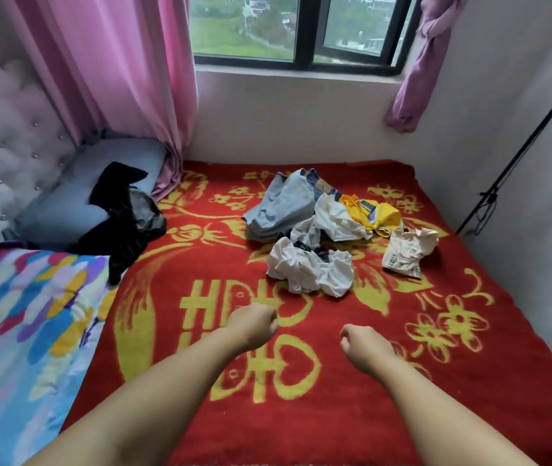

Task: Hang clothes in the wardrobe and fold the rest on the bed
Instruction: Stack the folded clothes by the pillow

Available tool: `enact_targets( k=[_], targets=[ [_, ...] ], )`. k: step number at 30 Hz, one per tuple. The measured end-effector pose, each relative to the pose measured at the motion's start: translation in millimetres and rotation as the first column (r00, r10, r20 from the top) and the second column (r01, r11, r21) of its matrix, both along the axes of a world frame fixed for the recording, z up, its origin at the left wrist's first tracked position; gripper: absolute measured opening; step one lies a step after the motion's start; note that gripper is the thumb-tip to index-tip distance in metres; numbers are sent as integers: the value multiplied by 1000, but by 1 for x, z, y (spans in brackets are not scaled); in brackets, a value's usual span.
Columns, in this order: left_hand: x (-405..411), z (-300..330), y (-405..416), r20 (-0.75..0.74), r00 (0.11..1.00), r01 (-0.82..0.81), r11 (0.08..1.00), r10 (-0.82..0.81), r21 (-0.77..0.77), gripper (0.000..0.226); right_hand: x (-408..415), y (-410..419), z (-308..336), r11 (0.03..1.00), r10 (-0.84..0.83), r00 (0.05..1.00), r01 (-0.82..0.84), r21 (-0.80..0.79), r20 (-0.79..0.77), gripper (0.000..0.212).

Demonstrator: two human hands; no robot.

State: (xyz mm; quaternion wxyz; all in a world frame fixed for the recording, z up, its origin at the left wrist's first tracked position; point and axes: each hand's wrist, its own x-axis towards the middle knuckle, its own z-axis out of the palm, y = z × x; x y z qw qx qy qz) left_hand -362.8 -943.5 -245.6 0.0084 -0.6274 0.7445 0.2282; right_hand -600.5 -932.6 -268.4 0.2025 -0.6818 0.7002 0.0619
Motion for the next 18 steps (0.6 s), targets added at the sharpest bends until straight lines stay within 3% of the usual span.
enact_targets(
  k=[10,18],
  targets=[
    [-38,-56,-109,45,995,-93,992,89,90,26,-46,-135,-50,990,102,993,-106,89,55,31],
    [-86,-160,-206,20,995,-101,982,99,158,24,-73,-208,-184,955,130,991,-136,264,38,35]
  ],
)
